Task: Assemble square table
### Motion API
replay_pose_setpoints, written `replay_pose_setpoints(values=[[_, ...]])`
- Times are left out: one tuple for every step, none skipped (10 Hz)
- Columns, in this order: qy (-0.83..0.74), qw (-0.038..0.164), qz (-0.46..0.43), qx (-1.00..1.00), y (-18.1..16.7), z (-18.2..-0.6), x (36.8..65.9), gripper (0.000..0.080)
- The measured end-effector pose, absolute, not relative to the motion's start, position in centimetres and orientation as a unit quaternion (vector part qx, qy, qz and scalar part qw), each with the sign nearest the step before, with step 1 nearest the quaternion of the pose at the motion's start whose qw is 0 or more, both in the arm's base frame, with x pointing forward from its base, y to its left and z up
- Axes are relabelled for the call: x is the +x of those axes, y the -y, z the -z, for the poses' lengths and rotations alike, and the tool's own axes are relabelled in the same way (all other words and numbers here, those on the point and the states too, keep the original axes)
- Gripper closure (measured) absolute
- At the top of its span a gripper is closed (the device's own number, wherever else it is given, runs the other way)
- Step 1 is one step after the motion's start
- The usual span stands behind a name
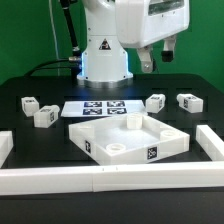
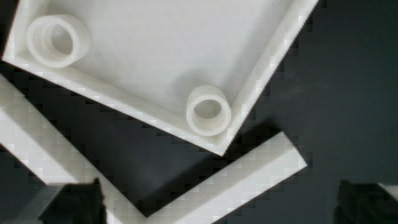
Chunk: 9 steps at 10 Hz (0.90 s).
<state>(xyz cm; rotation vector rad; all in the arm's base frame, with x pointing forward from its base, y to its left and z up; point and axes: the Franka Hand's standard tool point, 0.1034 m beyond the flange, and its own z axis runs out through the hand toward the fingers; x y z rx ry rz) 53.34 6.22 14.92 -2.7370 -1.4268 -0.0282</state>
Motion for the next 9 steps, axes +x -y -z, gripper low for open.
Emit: replay_pose_setpoints(values=[[0.462, 0.027, 0.009, -0.886, -6.22, -14.92, 53.34, 0.0150], [0.462, 0.027, 0.009, -0.886, -6.22, -14.92, 53.34, 0.0150], [0.462, 0.027, 0.009, -0.886, -6.22, -14.92, 53.34, 0.0150], [0.462, 0.027, 0.009, -0.886, -6.21, -14.87, 53.33, 0.0150], [0.462, 0.028, 0.008, -0.886, -6.21, -14.84, 53.31, 0.0150], [0.462, 0.028, 0.008, -0.886, -6.21, -14.82, 53.31, 0.0150], [0.462, 0.028, 0.008, -0.886, -6.21, -14.81, 53.30, 0.0150], [0.462, 0.028, 0.008, -0.886, -6.21, -14.78, 53.29, 0.0150], [0.465, 0.028, 0.008, -0.885, -6.19, -14.76, 53.29, 0.0150]])
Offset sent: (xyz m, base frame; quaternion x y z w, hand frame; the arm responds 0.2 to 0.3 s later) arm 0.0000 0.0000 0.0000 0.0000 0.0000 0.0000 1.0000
